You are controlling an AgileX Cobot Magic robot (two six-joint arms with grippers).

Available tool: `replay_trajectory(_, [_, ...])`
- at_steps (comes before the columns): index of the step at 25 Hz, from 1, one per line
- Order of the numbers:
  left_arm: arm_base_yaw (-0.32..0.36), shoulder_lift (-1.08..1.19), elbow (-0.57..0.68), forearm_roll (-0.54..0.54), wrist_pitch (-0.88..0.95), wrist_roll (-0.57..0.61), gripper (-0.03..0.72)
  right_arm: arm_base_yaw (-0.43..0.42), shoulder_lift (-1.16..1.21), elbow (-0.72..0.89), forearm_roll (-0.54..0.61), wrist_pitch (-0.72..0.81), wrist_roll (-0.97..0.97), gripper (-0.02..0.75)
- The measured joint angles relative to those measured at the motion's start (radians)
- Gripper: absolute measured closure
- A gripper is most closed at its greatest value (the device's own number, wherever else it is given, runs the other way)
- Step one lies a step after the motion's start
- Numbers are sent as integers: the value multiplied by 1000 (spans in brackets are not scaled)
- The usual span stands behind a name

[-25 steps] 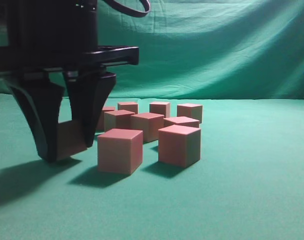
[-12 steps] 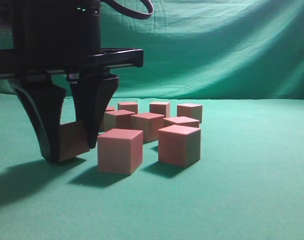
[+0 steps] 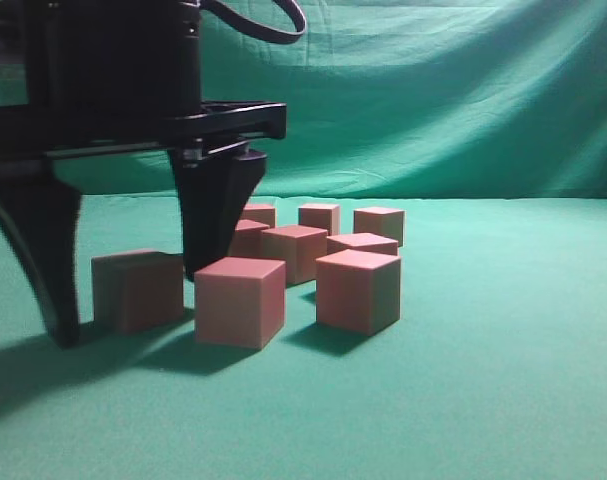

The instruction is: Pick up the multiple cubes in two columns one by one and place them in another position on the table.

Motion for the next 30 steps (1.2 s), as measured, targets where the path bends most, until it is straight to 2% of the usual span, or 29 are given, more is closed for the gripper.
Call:
replay_trajectory(2, [0,0,0,0,0,0,688,0,0,0,0,-2,0,170])
replay_trajectory(5, [0,0,0,0,0,0,688,0,-17,0,-2,-4,0,175])
replay_trajectory(6, [0,0,0,0,0,0,688,0,-29,-4,-6,-4,0,134])
replay_trajectory(8, [0,0,0,0,0,0,688,0,-52,-27,-19,1,0,154])
replay_trajectory(12, [0,0,0,0,0,0,688,0,-129,-109,-45,55,0,334])
replay_trajectory(15, [0,0,0,0,0,0,688,-2,-189,-174,-57,113,0,526])
replay_trajectory(16, [0,0,0,0,0,0,688,-2,-213,-196,-61,125,0,613])
replay_trajectory(19, [0,0,0,0,0,0,688,-2,-280,-245,-62,140,2,738])
replay_trajectory(25, [0,0,0,0,0,0,688,-2,-450,-270,-41,142,3,738])
replay_trajectory(30, [0,0,0,0,0,0,688,-2,-562,-272,63,194,-39,738])
